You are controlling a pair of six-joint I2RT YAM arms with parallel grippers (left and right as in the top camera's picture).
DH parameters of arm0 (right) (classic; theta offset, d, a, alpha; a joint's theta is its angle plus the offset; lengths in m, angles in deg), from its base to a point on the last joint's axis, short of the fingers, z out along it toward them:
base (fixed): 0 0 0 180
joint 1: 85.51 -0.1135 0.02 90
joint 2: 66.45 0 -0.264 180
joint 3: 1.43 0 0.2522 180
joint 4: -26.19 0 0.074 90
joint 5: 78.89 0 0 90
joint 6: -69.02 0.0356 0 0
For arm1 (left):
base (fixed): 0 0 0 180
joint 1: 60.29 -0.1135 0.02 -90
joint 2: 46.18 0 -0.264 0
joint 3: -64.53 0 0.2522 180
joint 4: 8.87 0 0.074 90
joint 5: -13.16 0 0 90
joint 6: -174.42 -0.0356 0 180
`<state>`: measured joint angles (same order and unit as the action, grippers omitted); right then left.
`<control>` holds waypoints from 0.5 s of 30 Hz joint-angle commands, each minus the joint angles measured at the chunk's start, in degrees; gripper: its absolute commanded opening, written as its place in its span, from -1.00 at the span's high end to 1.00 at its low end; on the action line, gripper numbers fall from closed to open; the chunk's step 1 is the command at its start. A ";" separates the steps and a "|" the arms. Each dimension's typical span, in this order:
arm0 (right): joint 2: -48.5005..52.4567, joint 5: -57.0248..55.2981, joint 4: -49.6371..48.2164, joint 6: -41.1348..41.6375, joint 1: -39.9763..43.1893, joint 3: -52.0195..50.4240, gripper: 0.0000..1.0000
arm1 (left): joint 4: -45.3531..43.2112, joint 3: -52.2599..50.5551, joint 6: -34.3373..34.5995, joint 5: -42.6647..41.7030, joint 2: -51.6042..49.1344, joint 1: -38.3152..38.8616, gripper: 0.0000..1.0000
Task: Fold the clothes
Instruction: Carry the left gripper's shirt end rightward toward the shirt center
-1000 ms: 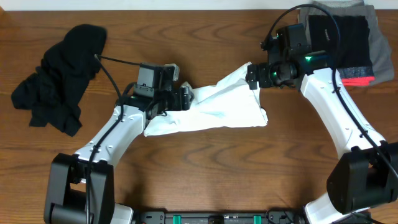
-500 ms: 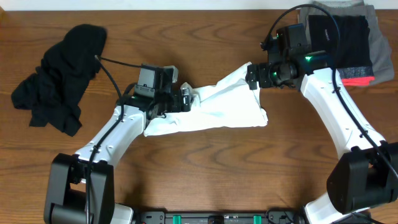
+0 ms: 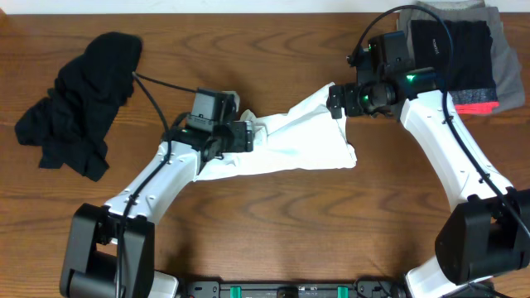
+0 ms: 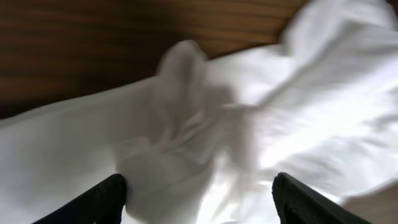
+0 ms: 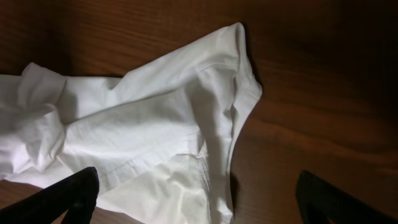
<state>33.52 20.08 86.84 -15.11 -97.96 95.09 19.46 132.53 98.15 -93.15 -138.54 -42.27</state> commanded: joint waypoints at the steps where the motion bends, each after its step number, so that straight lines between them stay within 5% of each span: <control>1: 0.46 -0.15 0.20 0.92 0.44 0.76 -0.96 | -0.72 0.85 -0.04 -6.47 1.25 2.12 -0.50; 15: 0.46 -0.17 -0.52 0.92 0.76 0.76 -0.99 | 1.09 0.85 2.05 -12.92 1.25 9.40 -0.50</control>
<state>33.52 20.10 86.51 -15.09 -97.96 95.09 21.12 132.53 99.22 -101.83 -138.54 -34.25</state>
